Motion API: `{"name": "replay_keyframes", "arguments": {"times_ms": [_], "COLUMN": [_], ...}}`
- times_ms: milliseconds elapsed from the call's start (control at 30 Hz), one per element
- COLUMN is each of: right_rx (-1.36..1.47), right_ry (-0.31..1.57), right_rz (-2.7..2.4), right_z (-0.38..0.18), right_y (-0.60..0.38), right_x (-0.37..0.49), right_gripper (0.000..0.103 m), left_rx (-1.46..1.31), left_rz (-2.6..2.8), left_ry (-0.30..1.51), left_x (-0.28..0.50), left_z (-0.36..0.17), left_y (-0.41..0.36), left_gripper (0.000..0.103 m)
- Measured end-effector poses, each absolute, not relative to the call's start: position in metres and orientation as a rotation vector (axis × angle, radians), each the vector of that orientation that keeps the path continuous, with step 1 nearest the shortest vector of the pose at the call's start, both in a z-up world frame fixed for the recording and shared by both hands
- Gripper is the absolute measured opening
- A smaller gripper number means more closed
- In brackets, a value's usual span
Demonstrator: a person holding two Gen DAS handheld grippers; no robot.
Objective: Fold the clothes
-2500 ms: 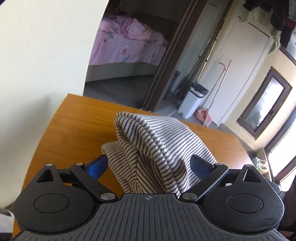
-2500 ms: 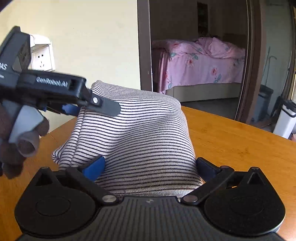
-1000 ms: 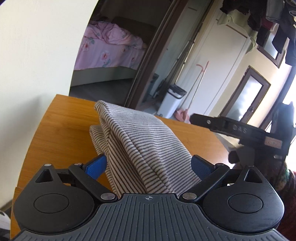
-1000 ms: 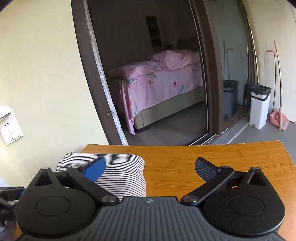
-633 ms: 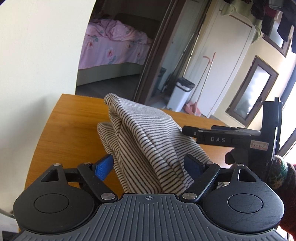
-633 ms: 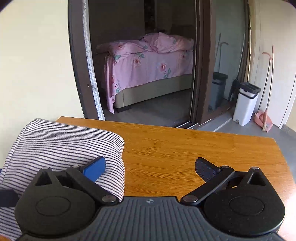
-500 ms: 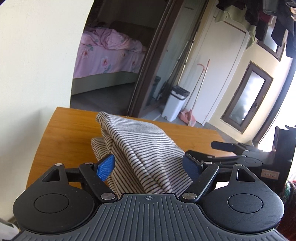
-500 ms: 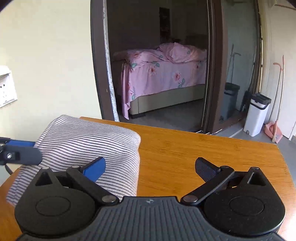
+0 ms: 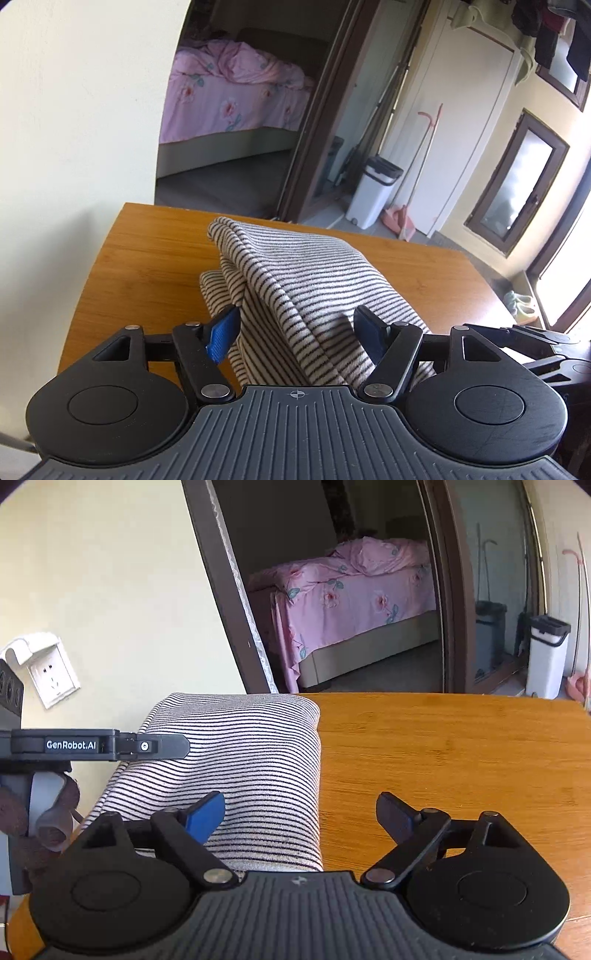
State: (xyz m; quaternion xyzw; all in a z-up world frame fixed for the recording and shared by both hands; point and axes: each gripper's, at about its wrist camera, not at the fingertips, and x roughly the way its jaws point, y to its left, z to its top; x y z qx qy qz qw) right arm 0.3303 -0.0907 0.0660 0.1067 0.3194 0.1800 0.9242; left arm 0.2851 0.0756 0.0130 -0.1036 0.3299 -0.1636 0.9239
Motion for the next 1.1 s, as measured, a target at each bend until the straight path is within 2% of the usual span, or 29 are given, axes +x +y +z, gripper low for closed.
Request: {"name": "replay_keyframes", "arguments": {"times_ms": [67,267,367,433,600,733,833,933,1033,1100], "right_rx": [0.256,0.032,0.018,0.018,-0.083,-0.200,-0.292,-0.238,-0.008,0.134], "right_ry": [0.656,0.627,0.636,0.628,0.471,0.518,0.521,0.538,0.573,0.600], "right_rz": [0.385,0.429,0.393,0.376,0.485,0.493,0.492,0.579,0.611,0.554], "right_z": [0.065,0.055,0.052,0.058,0.086,0.071,0.054,0.070,0.092,0.097], "right_y": [-0.094,-0.063,-0.059,-0.058,-0.033,0.001,0.011,-0.004,-0.048,-0.077], "right_x": [0.332,0.305,0.303,0.300,0.270,0.277,0.277,0.274,0.287,0.302], "right_gripper": [0.080,0.080,0.087,0.087,0.087,0.087,0.092,0.092,0.092,0.092], "left_rx": [-0.219,-0.206,-0.195,-0.190,-0.203,-0.207,-0.199,-0.220,-0.305,-0.392], "left_rz": [-0.340,-0.377,-0.389,-0.365,-0.364,-0.355,-0.346,-0.338,-0.355,-0.397], "left_ry": [0.680,0.643,0.667,0.704,0.711,0.706,0.696,0.704,0.729,0.757], "left_x": [0.280,0.276,0.290,0.301,0.306,0.301,0.287,0.267,0.253,0.252], "left_z": [0.016,0.026,0.018,0.007,0.001,0.004,0.012,0.012,0.008,0.001], "left_y": [0.075,0.068,0.059,0.057,0.061,0.064,0.067,0.078,0.090,0.093], "left_gripper": [0.075,0.073,0.072,0.070,0.071,0.071,0.071,0.077,0.080,0.089]}}
